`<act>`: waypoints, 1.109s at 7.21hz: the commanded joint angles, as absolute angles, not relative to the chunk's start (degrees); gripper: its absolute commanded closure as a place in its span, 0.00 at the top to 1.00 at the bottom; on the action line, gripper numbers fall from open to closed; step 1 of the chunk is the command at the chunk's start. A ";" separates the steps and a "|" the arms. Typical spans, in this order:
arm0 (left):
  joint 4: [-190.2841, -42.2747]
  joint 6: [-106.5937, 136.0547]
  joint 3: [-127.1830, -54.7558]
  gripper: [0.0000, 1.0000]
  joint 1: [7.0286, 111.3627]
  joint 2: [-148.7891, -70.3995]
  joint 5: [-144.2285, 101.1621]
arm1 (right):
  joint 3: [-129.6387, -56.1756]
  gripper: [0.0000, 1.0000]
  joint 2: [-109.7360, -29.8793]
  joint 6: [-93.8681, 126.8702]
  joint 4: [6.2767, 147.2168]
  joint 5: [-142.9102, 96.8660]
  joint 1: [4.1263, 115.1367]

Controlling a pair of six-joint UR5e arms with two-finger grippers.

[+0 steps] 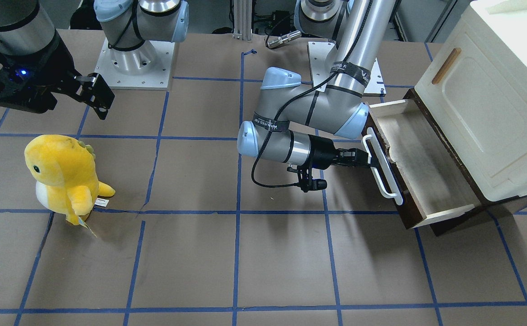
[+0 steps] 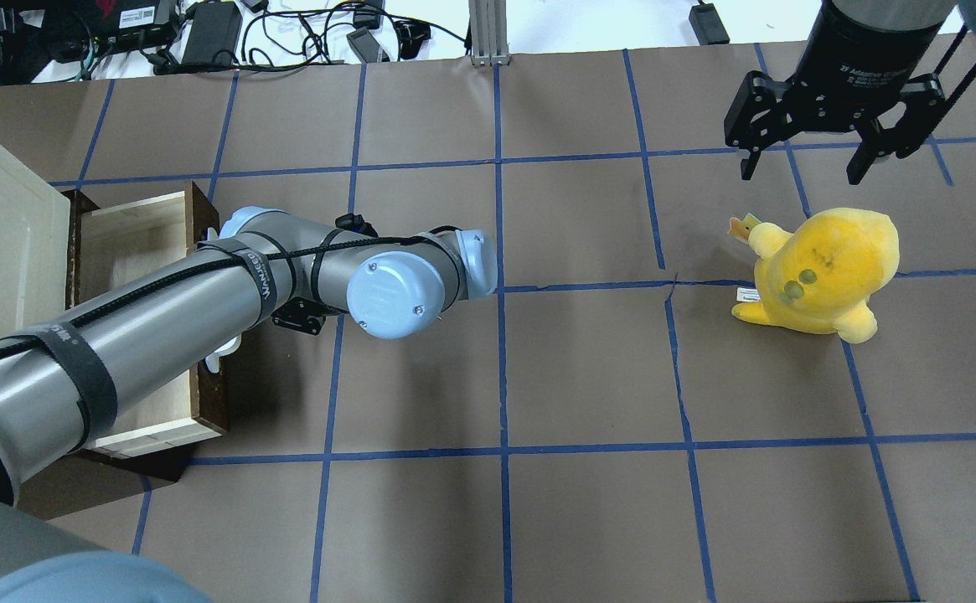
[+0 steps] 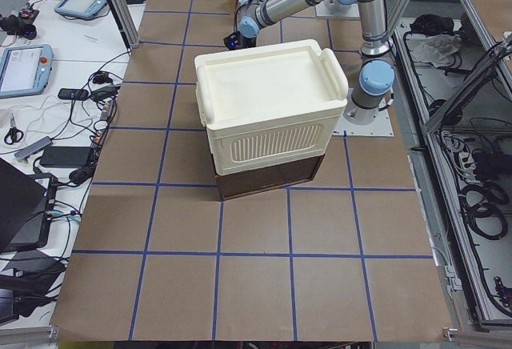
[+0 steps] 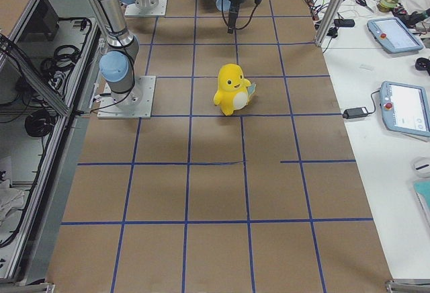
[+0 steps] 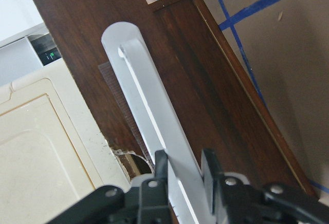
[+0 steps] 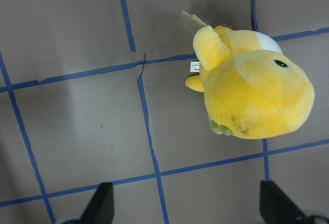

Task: Pull drawer sideways
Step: 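Keep pulling the drawer farther open with the left gripper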

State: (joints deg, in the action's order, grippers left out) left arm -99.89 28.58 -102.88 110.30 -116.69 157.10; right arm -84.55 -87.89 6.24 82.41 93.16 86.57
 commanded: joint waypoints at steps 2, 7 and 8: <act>-99.76 29.00 -102.30 0.73 110.30 -117.25 157.06 | -84.55 1.00 -87.89 6.24 82.44 93.16 86.57; -99.84 28.48 -97.50 1.00 114.34 -109.46 139.67 | -84.55 1.00 -87.89 6.24 82.44 93.16 86.57; -100.28 26.82 -95.82 1.00 114.26 -106.20 136.26 | -84.55 1.00 -87.89 6.24 82.44 93.16 86.49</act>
State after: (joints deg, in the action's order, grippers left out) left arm -99.83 28.27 -98.13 113.82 -110.08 142.51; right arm -84.55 -87.90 6.24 82.44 93.17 86.56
